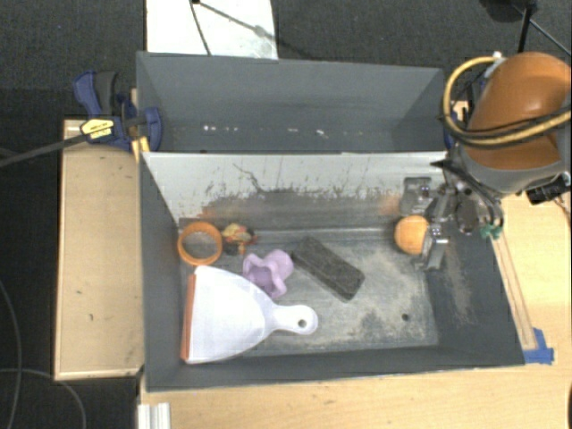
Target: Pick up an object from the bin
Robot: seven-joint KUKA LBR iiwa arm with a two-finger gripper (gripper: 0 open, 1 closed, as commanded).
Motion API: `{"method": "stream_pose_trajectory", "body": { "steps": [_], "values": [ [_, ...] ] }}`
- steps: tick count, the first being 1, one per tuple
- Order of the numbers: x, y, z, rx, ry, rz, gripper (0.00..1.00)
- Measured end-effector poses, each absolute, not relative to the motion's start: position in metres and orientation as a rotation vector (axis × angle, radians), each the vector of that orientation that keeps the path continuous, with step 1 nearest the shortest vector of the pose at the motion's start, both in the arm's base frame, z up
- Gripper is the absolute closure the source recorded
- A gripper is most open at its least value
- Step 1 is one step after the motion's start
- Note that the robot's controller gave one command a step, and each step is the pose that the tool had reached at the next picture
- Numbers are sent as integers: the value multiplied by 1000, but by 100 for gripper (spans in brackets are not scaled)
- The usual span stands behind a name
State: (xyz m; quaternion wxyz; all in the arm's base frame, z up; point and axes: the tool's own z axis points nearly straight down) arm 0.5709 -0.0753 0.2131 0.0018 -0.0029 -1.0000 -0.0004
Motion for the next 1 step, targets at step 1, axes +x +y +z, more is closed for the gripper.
{"method": "stream_pose_trajectory", "body": {
  "steps": [1],
  "values": [
    [572,-75,218,-6,-3145,0,0]
  ]
}}
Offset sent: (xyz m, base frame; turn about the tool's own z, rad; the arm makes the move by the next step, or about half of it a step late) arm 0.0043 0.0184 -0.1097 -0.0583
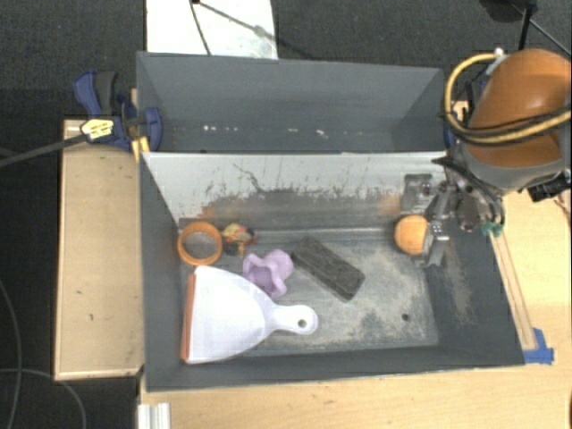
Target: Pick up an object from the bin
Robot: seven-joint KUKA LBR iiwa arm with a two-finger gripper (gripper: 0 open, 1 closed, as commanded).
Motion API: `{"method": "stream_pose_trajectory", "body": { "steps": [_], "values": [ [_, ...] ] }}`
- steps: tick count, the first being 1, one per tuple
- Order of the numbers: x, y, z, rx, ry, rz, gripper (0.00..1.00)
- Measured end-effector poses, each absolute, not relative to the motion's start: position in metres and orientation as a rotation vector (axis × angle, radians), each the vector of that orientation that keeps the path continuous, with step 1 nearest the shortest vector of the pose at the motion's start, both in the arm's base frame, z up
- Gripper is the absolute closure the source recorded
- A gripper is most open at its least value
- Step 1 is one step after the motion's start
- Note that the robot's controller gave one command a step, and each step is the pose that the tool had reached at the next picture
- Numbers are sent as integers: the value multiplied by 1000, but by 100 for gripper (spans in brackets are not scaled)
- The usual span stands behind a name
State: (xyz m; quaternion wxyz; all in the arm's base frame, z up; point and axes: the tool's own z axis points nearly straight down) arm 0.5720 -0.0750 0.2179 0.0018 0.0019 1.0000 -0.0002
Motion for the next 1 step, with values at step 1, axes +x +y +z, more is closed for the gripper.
{"method": "stream_pose_trajectory", "body": {
  "steps": [1],
  "values": [
    [576,-64,150,-38,3133,-1,0]
  ]
}}
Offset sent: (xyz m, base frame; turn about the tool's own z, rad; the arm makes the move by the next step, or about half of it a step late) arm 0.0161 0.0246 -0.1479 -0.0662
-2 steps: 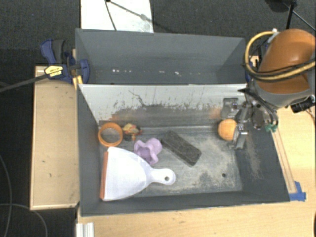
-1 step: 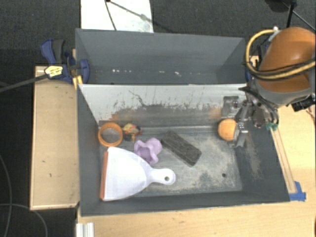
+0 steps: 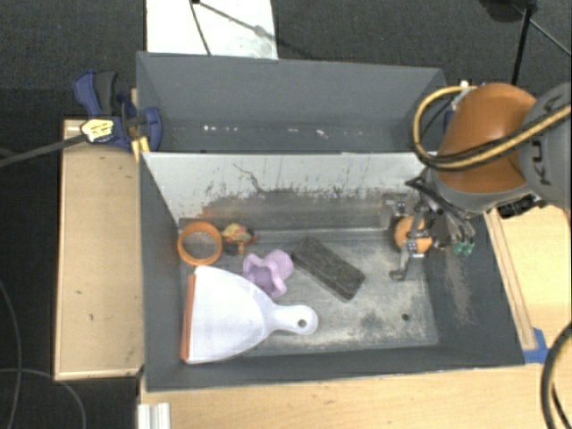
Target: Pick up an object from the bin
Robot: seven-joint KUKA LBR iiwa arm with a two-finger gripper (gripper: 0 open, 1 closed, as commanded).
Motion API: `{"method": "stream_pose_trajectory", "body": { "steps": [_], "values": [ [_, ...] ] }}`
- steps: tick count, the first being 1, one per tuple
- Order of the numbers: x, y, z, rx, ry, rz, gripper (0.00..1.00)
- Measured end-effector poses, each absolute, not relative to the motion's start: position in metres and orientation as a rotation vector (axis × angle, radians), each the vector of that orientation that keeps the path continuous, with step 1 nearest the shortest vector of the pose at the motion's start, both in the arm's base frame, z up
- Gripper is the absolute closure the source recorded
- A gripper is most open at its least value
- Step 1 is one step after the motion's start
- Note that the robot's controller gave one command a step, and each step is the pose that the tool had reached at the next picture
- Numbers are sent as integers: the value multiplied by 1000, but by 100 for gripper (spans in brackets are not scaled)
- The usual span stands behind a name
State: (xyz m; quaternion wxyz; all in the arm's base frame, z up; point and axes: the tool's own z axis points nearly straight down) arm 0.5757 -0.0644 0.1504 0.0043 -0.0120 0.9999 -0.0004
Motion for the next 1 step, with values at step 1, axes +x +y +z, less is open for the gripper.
{"method": "stream_pose_trajectory", "body": {
  "steps": [1],
  "values": [
    [586,-55,91,-74,3133,-1,0]
  ]
}}
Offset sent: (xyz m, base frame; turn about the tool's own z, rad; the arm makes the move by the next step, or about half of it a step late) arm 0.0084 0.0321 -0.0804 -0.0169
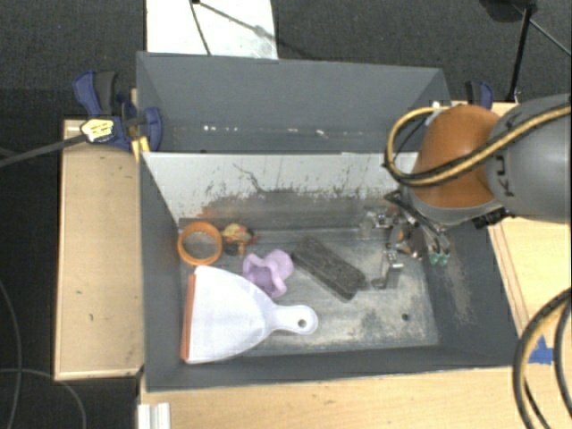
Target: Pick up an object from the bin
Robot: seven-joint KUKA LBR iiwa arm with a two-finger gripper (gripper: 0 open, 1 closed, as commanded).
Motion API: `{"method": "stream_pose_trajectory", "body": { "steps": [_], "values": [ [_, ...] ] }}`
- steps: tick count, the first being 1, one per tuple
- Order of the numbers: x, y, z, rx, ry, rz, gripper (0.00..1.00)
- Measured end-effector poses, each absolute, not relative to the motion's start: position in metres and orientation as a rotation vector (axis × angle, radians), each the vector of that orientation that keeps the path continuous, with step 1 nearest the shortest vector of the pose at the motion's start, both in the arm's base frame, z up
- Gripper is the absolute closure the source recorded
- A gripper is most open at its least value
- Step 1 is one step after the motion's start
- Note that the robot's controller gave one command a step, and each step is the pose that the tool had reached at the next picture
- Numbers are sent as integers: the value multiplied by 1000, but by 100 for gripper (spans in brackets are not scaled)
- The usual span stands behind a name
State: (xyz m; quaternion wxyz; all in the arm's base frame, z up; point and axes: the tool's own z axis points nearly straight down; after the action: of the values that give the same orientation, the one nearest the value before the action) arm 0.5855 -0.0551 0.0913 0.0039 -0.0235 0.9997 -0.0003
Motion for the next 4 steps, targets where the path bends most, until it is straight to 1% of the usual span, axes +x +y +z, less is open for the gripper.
{"method": "stream_pose_trajectory", "body": {
  "steps": [1,2,3,4],
  "values": [
    [583,-41,59,-74,3144,2,0],
    [583,-36,71,25,3140,2,100],
    [583,-37,71,27,3140,1,100],
    [575,-34,114,23,3147,2,100]
  ]
}}
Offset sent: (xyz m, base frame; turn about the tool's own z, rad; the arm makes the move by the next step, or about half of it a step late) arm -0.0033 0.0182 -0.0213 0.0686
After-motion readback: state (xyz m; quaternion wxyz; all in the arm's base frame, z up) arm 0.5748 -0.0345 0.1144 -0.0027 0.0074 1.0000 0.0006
